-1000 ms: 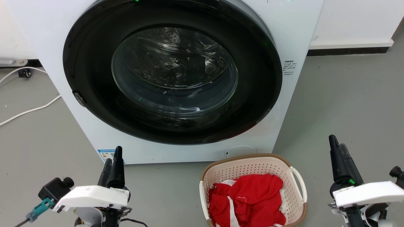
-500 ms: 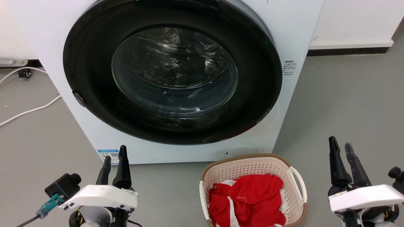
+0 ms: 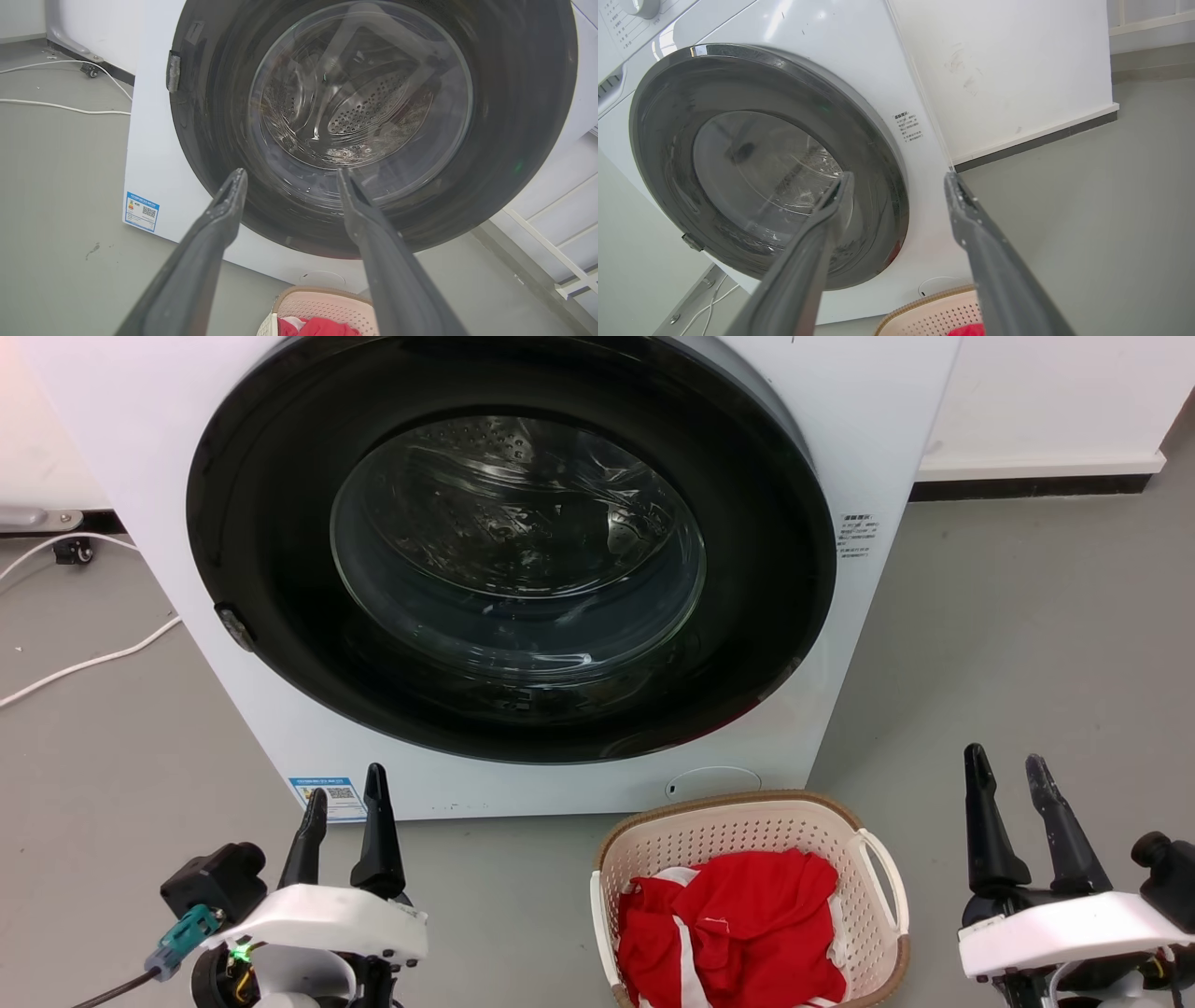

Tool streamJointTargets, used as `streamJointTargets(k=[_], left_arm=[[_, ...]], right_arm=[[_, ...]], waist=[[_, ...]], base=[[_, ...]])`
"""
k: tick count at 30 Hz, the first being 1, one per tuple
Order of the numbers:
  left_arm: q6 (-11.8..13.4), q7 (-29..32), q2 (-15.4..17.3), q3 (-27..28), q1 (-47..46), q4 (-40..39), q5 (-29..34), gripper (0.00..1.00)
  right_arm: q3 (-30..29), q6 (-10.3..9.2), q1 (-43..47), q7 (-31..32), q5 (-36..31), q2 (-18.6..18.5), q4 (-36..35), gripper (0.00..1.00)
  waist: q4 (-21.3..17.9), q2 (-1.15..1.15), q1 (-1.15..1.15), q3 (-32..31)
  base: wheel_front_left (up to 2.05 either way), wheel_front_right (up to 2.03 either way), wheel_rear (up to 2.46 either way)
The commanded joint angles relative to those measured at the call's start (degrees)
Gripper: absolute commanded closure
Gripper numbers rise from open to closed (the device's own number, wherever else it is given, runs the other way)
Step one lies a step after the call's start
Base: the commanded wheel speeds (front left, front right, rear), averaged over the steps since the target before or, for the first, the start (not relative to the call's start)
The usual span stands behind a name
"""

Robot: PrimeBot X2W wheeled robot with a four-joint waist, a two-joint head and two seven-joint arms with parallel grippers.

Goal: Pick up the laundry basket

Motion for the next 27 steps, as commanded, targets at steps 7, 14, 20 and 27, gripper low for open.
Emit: streamJointTargets(k=[7, 14, 20, 27], left_arm=[[1.2, -1.5, 0.5, -1.2, 0.3, -0.9, 5.8, 0.00], [2.0, -2.6, 0.6, -2.2, 0.3, -1.0, 10.0, 0.00], [2.6, -3.3, 0.7, -2.9, 0.6, -1.0, 13.3, 0.00], [2.9, -4.2, 0.7, -3.6, 0.8, -0.6, 16.7, 0.00]], right_arm=[[0.1, 0.00, 0.8, -1.5, -5.5, -0.3, -1.3, 0.00], [-0.1, 0.00, 1.2, -2.5, -10.4, -0.3, -1.7, 0.00], [-0.2, 0.00, 1.7, -3.4, -13.2, -0.3, -1.8, 0.00], [0.1, 0.00, 2.1, -4.2, -15.6, -0.4, -2.0, 0.00]], waist=[[-0.1, 0.00, 0.00, 0.0], [0.0, 0.00, 0.00, 0.1], [0.0, 0.00, 0.00, 0.0], [0.0, 0.00, 0.00, -0.2]], base=[[0.00, 0.00, 0.00], [0.00, 0.00, 0.00], [0.00, 0.00, 0.00], [0.00, 0.00, 0.00]])
